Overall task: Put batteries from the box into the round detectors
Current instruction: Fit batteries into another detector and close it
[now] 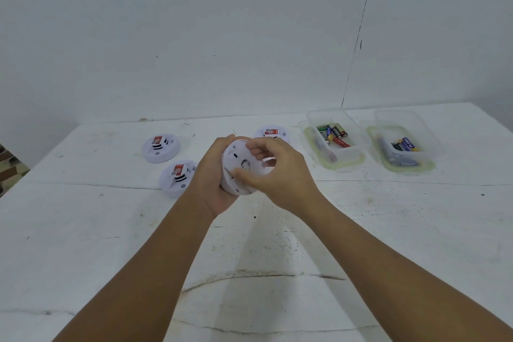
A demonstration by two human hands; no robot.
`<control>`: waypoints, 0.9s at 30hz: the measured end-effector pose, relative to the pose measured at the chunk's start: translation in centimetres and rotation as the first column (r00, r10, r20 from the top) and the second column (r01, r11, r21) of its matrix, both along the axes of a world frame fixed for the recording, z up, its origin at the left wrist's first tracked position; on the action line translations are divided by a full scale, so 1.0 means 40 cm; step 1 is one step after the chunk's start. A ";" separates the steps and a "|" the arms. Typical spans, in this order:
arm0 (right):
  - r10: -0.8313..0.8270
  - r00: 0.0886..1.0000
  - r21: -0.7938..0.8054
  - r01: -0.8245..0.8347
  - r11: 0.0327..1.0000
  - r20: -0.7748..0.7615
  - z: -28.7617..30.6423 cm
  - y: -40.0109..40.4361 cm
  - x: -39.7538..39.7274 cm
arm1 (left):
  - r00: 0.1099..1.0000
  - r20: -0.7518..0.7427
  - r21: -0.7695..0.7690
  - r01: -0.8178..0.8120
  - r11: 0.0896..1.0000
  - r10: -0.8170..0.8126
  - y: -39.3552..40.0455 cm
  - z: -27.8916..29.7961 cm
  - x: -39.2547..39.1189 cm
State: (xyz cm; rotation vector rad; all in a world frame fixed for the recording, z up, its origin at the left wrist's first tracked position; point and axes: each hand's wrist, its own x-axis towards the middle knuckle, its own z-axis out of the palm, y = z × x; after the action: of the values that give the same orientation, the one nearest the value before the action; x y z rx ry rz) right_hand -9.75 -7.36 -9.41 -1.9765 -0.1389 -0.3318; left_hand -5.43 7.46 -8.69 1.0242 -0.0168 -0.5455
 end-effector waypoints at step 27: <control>0.176 0.942 0.712 0.087 0.696 -0.287 -0.050 -0.026 -0.013 | 0.935 0.332 0.526 -0.293 0.798 0.124 0.041 -0.019 -0.036</control>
State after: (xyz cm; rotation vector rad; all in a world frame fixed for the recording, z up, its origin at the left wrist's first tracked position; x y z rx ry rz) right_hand -10.26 -8.40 -11.42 -1.2025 0.1530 0.0097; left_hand -6.85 9.10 -9.46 1.6687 0.0101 -0.1856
